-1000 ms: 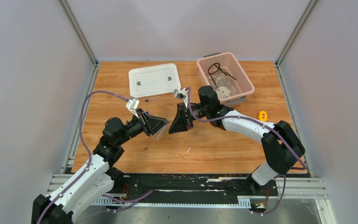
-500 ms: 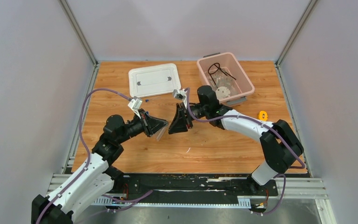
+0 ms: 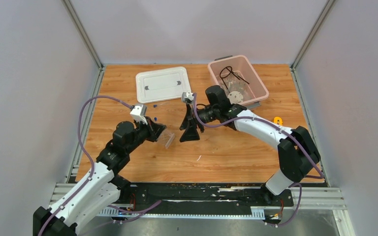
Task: Organize the chemistry lab equipment
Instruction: Insert the test tube into the slot of the test tube rack.
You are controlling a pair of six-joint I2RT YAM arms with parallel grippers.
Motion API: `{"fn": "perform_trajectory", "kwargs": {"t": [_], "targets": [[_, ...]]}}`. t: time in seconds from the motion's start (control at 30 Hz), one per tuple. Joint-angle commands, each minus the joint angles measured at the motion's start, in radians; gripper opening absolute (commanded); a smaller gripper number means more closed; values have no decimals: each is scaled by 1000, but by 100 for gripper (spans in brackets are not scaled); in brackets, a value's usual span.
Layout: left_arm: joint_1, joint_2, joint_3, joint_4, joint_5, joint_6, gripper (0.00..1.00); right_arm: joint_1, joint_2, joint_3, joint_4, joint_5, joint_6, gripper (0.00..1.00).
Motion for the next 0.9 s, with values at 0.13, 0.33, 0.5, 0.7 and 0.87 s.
{"fn": "perform_trajectory", "kwargs": {"t": [0.13, 0.33, 0.5, 0.7, 0.87], "targets": [[-19, 120, 3, 107, -276, 82, 0, -46, 3, 33, -82, 20, -114, 76], [-53, 220, 3, 193, -374, 163, 0, -51, 11, 33, -82, 7, -113, 77], [-82, 279, 15, 232, -398, 230, 0, -53, 19, 35, -84, 0, -112, 77], [-94, 356, 26, 266, -428, 283, 0, -55, 22, 37, -86, -5, -113, 78], [-96, 430, 35, 296, -442, 311, 0, -60, 20, 37, -87, -8, -113, 78]]}}
